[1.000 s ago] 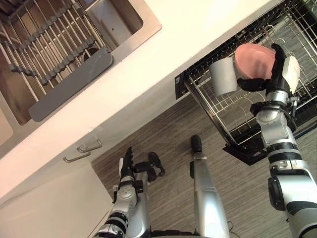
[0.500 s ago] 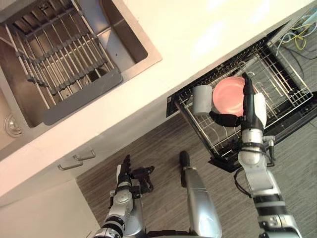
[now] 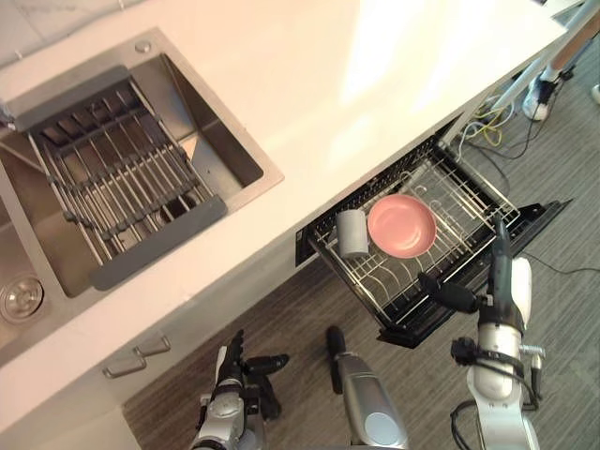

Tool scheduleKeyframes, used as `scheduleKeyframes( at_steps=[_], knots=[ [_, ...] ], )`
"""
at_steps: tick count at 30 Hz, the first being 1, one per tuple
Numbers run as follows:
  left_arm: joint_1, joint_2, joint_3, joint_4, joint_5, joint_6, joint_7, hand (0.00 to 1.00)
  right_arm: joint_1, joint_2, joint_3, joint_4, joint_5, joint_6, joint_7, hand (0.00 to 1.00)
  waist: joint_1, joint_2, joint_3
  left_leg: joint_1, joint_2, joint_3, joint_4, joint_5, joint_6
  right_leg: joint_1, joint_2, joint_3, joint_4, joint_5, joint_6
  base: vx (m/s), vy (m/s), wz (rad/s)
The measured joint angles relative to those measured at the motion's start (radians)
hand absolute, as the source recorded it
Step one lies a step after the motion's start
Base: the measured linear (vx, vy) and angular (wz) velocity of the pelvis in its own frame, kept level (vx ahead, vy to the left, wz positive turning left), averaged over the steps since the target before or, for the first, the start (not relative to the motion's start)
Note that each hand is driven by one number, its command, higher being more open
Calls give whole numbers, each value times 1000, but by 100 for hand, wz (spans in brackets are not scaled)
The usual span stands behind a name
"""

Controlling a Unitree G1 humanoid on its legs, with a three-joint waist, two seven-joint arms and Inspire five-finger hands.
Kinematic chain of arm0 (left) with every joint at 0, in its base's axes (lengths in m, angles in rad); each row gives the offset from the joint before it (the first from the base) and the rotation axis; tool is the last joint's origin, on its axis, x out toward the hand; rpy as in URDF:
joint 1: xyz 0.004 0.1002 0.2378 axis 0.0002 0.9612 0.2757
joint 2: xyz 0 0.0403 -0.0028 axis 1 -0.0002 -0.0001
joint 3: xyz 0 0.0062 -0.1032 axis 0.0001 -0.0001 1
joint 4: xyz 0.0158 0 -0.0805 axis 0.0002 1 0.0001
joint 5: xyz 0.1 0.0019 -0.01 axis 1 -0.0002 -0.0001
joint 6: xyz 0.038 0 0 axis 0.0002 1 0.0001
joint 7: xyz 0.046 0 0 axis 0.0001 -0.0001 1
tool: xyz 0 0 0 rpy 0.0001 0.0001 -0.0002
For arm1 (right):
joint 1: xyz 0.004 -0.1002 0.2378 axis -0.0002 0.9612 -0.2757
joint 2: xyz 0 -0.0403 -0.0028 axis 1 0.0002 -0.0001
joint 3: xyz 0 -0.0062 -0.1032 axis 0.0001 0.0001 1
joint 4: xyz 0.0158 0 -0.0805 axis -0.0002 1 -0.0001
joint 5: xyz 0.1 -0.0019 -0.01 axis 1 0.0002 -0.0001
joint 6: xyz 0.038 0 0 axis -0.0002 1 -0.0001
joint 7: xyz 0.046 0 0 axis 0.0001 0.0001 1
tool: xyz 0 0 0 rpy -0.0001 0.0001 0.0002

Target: Walk over to the sink, pick up the cup, carry it to the dishwasher, place the cup inside the dishwasher, then close the dishwasher door

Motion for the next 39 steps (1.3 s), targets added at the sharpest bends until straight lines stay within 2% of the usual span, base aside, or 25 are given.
scheduleKeyframes(
  at_steps=[6,9,12,17,22,27,31,33,39],
  knots=[
    [49,-24,19,-3,27,4,-3,100,64,118,-69,10,178,-39,-6,100,0,20,-60,102,-19,17,-90,17,-1,94,-7,4,-76,15,8,56,34,-5],
    [69,-38,40,-4,27,7,-5,100,72,149,-96,88,302,-62,-6,100,3,24,-101,129,-19,22,-114,21,-6,115,-8,3,-89,14,7,25,10,-1],
    [72,-47,54,-4,28,7,-8,100,71,155,-109,196,408,-74,-4,100,5,25,-106,152,-17,22,-126,25,-11,133,-6,-5,-88,7,2,13,-7,1],
    [94,-67,102,-5,33,9,-19,100,63,154,-132,424,632,-74,24,100,8,48,-147,190,-8,21,-145,33,-26,141,-3,-39,-32,-35,-12,17,-37,6],
    [107,-75,117,-6,34,10,-29,100,57,153,-138,535,778,-74,74,100,26,77,-171,210,-2,18,-159,40,-40,128,2,-50,33,-84,-25,-3,-62,4],
    [107,-76,142,-8,34,10,-32,100,14,139,-132,583,817,-75,124,100,38,76,-173,212,8,10,-164,45,-49,122,10,-61,57,-105,-30,3,-61,5],
    [104,-76,145,-9,34,9,-49,100,-8,131,-80,584,817,-83,174,100,51,80,-176,213,13,9,-176,52,-60,119,18,-66,62,-106,-41,42,-26,1],
    [102,-76,145,-8,34,9,-49,100,-14,126,-36,584,817,-84,183,100,55,82,-178,214,13,7,-185,55,-65,117,20,-69,64,-106,-41,60,-11,2],
    [98,-64,120,1,46,7,-51,100,-4,103,-8,584,816,-90,185,100,54,79,-177,211,1,-8,-205,70,-68,117,11,-82,56,-104,-39,30,9,4]
  ],
)
